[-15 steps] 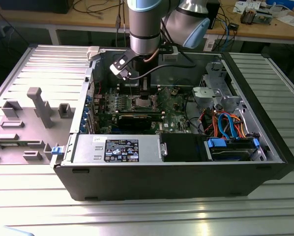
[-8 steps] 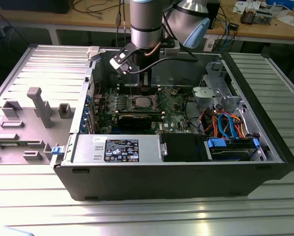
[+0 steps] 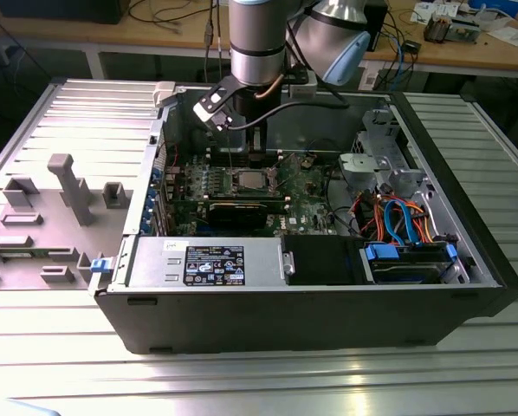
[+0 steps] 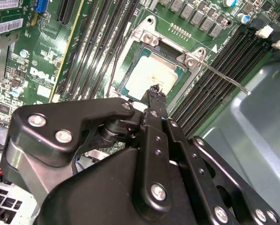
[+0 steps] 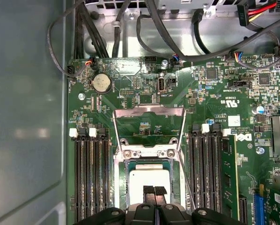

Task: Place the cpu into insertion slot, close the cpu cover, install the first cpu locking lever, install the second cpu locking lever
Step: 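Close the cpu cover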

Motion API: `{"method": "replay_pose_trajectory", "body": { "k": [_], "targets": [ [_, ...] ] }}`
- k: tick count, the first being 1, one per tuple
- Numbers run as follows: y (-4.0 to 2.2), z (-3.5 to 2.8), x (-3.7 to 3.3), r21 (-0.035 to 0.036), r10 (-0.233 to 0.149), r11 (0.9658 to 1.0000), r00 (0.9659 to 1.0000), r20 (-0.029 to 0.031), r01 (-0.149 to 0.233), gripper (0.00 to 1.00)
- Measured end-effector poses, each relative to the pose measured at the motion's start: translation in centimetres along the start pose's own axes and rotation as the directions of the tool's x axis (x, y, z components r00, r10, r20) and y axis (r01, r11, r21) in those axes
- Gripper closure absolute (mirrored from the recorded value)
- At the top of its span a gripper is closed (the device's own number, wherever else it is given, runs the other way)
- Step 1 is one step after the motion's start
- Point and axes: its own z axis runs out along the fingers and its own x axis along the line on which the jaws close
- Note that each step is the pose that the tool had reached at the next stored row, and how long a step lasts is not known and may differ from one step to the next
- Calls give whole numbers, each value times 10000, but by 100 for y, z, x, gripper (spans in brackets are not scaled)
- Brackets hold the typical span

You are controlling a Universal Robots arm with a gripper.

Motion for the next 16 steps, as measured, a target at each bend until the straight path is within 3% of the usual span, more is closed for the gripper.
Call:
{"method": "replay_pose_trajectory", "body": {
  "k": [16],
  "targets": [
    [6, -79, -3, 6, 0, 10000, 10000, -9, 0, 89]
  ]
}}
